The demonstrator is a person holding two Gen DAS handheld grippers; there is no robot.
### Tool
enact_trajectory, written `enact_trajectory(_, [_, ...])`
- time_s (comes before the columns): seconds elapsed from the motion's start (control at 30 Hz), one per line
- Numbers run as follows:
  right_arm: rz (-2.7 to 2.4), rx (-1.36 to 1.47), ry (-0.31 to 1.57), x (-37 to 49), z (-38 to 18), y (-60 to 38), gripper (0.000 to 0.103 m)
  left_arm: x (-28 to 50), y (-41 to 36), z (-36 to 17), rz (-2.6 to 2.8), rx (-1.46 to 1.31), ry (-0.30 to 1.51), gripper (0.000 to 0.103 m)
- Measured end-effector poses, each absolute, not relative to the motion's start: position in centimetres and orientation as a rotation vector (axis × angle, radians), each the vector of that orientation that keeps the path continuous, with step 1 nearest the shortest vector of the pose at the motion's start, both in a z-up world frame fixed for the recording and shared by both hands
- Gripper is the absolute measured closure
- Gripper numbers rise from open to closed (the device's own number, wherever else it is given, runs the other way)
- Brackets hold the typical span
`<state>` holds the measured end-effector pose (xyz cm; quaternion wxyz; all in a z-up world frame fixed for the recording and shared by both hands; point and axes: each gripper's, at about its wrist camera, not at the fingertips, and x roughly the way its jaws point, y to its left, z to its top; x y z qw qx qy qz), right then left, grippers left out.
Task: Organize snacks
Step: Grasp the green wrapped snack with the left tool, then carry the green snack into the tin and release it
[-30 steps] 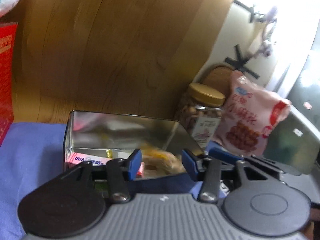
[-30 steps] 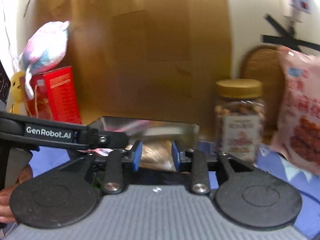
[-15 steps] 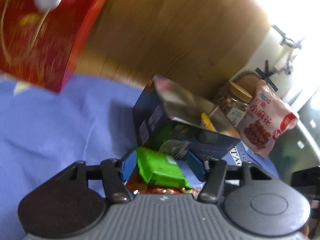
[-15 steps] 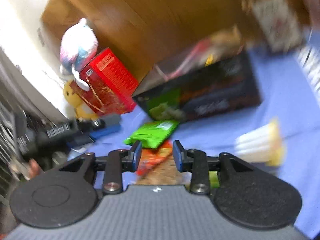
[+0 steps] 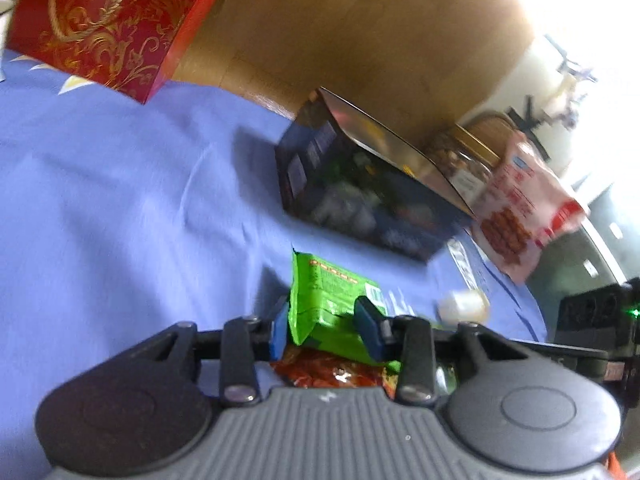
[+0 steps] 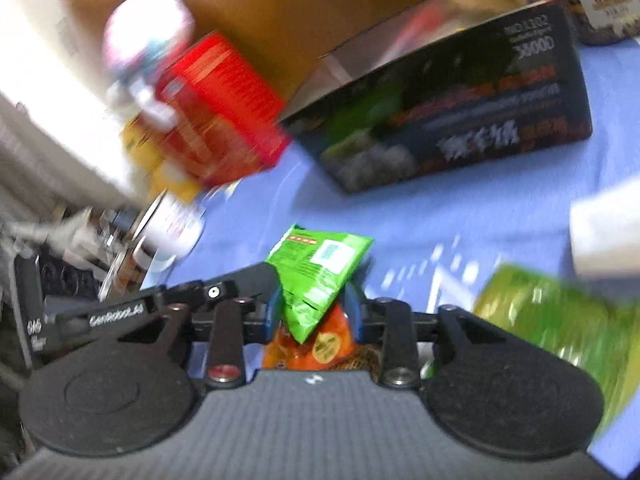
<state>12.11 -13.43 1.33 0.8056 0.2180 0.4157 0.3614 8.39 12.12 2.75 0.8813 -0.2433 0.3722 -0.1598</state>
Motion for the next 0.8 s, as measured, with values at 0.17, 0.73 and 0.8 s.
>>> enact_trajectory(0.17, [0.862,0.355,0.816,6.7,1.8,-14.4,0.066,2.8,11.5,2.8,-0.35,-0.509,0.763,0.068])
enact_trajectory(0.73, [0.84,-0.03,0.665,5.3,2.2,-9.6,0.044,3.3,11.2,2.4,-0.329,-0.478,0.812,0.065])
enact_trajectory(0.8, [0.822,-0.039,0.665,5.4,2.2,-9.7,0.057,3.7,11.3,2.6,-0.326,-0.479,0.809,0.067])
